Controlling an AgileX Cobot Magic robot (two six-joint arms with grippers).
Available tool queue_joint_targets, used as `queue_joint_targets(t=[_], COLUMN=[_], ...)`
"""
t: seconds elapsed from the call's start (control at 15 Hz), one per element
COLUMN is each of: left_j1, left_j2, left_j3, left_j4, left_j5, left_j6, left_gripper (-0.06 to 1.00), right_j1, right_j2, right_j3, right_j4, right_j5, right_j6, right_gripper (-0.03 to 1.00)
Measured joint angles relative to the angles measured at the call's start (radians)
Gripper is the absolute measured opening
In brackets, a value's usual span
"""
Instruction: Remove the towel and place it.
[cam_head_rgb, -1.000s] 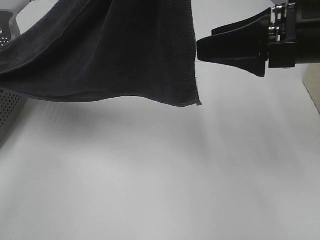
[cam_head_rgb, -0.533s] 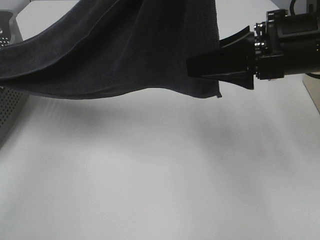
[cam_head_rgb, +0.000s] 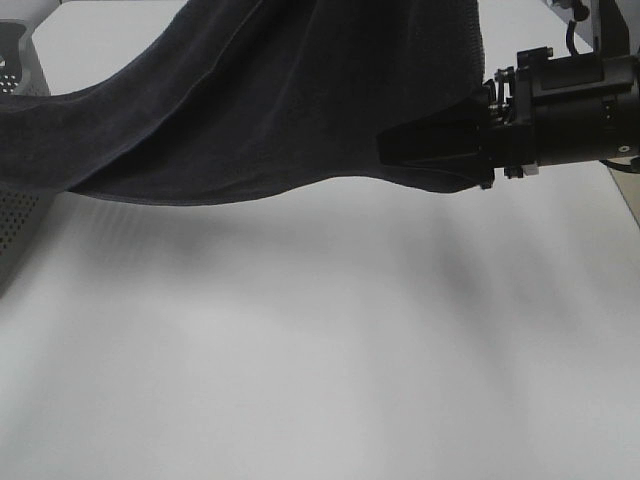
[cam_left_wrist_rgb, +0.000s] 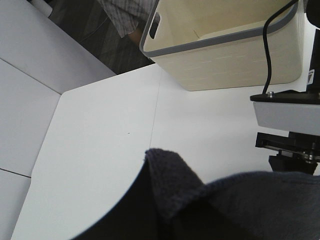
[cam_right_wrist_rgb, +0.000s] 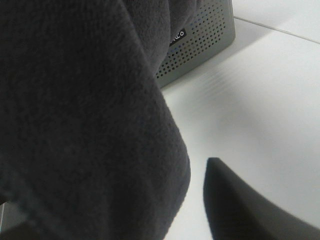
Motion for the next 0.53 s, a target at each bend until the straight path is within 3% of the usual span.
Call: queue_joint_targets(t=[0.27, 0.53], left_j1=[0.0, 0.0], left_j2=[0.0, 0.0], left_j3=[0.0, 0.0], left_j4=[0.0, 0.0], left_j5=[0.0, 0.0], left_j6=[0.0, 0.0], left_gripper=[0.0, 0.0], right_j1=[0.0, 0.0], right_j2=[0.0, 0.0], right_j3=[0.0, 0.0], right_j4=[0.01, 0.014], right_j5=[-0.001, 0.0], right_j6=[0.03, 0.094], right_gripper=[0.01, 0.01])
